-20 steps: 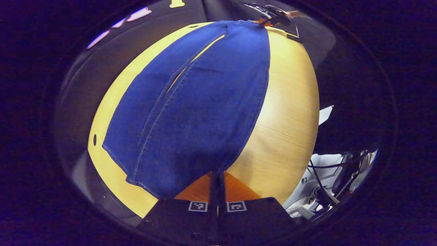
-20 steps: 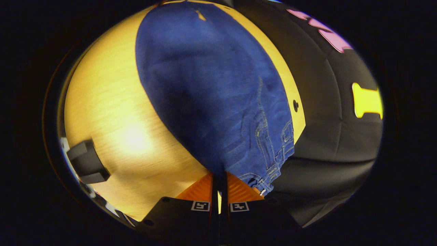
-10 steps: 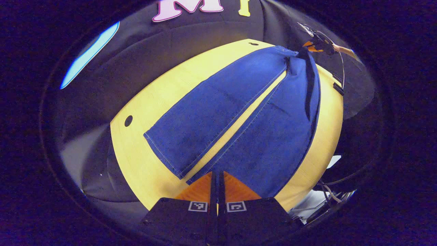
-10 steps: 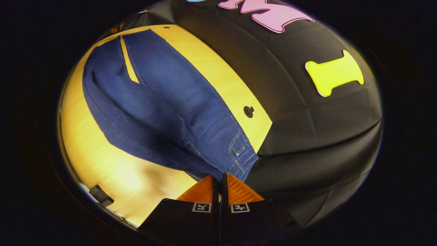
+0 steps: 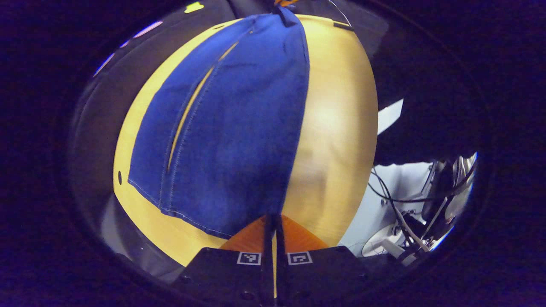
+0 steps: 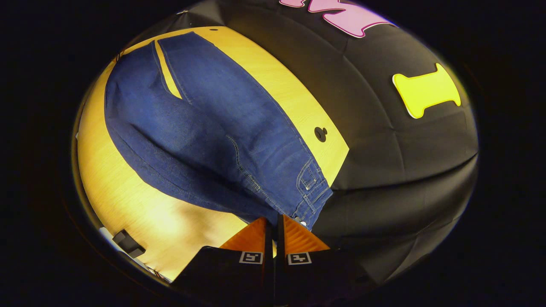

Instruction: Grasp the waist and the cuffs of the jeans and fold them to make the two legs overlap; first hold the waist and fold one-third of the jeans toward the cuffs, then hold the cuffs and fold the remaining one-third in the same direction to finish folding.

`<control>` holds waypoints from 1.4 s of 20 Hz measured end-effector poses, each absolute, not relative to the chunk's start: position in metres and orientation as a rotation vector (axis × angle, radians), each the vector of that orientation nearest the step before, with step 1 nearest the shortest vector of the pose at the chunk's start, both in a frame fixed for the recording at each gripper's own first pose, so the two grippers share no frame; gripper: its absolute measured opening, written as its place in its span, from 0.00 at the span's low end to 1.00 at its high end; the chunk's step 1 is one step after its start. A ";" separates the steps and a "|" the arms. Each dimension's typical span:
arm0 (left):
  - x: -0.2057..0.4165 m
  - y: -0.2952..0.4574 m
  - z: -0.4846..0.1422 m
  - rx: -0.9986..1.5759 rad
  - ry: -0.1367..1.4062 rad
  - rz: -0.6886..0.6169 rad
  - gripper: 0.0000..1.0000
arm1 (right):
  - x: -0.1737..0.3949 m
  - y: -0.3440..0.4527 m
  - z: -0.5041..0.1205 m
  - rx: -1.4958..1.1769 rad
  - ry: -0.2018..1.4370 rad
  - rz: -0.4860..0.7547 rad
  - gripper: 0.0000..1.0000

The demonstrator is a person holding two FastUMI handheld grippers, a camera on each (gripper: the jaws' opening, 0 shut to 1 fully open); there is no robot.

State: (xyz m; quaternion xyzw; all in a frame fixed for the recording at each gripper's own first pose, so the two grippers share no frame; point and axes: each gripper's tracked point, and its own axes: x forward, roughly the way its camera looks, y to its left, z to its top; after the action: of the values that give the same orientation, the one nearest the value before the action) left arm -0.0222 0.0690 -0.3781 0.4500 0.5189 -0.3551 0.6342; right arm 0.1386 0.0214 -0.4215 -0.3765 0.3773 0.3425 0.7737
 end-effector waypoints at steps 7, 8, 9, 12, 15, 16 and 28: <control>-0.020 0.073 -0.379 1.073 1.133 -0.809 0.74 | 0.122 0.013 -0.435 -0.811 0.850 0.747 0.06; -0.019 0.075 -0.378 1.111 1.119 -0.813 0.79 | 0.120 0.011 -0.435 -0.810 0.853 0.747 0.06; -0.015 0.075 -0.376 1.146 1.089 -0.810 0.81 | 0.119 0.009 -0.436 -0.806 0.858 0.745 0.06; -0.005 0.075 -0.376 1.160 1.102 -0.817 0.87 | 0.117 0.008 -0.440 -0.803 0.864 0.742 0.06; 0.016 0.078 -0.375 1.187 1.100 -0.826 0.85 | 0.117 0.008 -0.440 -0.814 0.861 0.740 0.06; 0.018 0.073 -0.375 1.171 1.097 -0.831 0.86 | 0.117 0.009 -0.440 -0.813 0.860 0.738 0.06; 0.030 0.061 -0.366 0.911 1.094 -0.772 0.06 | 0.112 0.003 -0.439 -0.776 0.869 0.700 0.06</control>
State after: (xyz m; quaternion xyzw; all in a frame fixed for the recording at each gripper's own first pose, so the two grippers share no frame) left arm 0.0302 0.0606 -0.3663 0.4072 0.4892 -0.3451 0.6897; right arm 0.1116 0.0032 -0.4391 -0.3586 0.4018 0.3237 0.7779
